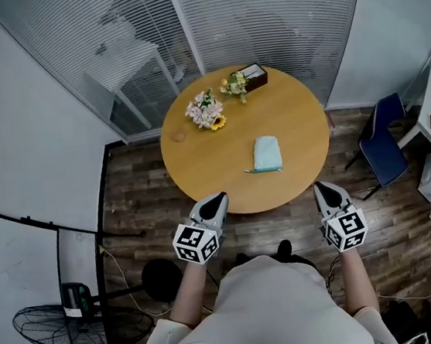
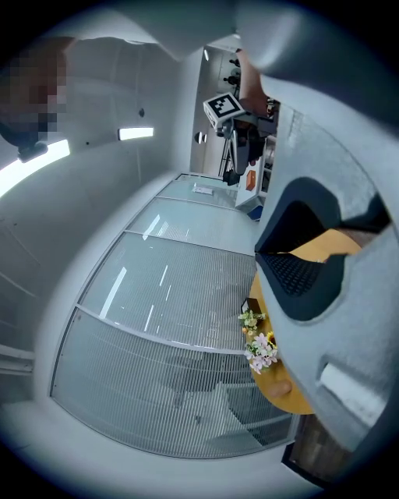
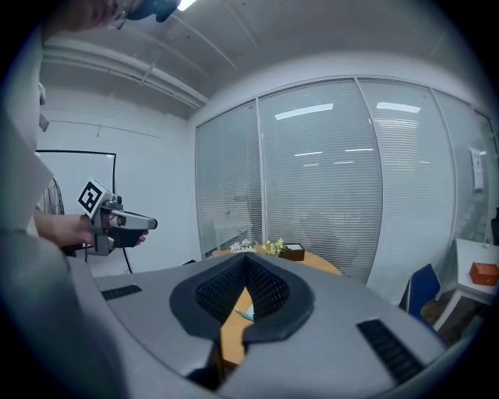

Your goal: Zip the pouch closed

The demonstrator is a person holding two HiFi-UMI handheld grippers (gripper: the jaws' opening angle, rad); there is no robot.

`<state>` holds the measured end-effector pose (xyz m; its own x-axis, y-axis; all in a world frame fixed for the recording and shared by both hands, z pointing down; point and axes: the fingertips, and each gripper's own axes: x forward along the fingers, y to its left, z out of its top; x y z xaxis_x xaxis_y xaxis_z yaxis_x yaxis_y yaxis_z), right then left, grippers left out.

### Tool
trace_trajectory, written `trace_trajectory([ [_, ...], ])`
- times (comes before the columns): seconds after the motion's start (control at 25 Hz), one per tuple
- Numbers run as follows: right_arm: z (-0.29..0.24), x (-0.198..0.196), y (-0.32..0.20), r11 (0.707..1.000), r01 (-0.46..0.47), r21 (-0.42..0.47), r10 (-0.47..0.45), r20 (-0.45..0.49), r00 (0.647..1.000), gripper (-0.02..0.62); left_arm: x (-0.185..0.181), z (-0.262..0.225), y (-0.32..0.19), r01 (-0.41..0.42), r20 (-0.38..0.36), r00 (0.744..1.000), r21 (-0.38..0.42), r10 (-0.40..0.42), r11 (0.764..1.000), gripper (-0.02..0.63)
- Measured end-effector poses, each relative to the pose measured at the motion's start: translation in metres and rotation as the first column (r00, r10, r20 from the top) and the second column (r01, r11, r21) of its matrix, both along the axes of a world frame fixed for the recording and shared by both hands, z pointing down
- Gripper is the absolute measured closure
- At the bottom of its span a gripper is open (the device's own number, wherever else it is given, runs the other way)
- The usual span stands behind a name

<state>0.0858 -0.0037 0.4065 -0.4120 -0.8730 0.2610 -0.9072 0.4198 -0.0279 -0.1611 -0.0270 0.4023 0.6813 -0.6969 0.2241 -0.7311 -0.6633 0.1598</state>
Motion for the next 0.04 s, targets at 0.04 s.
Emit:
trace_trajectory([
  [0.04, 0.0007, 0.0000, -0.0005, 1.000, 0.002, -0.001, -0.002, -0.003, 1.000, 0.592, -0.0003, 0.0003, -0.0007, 0.002, -0.003, 1.000, -0.002, -0.002, 1.000, 0.586],
])
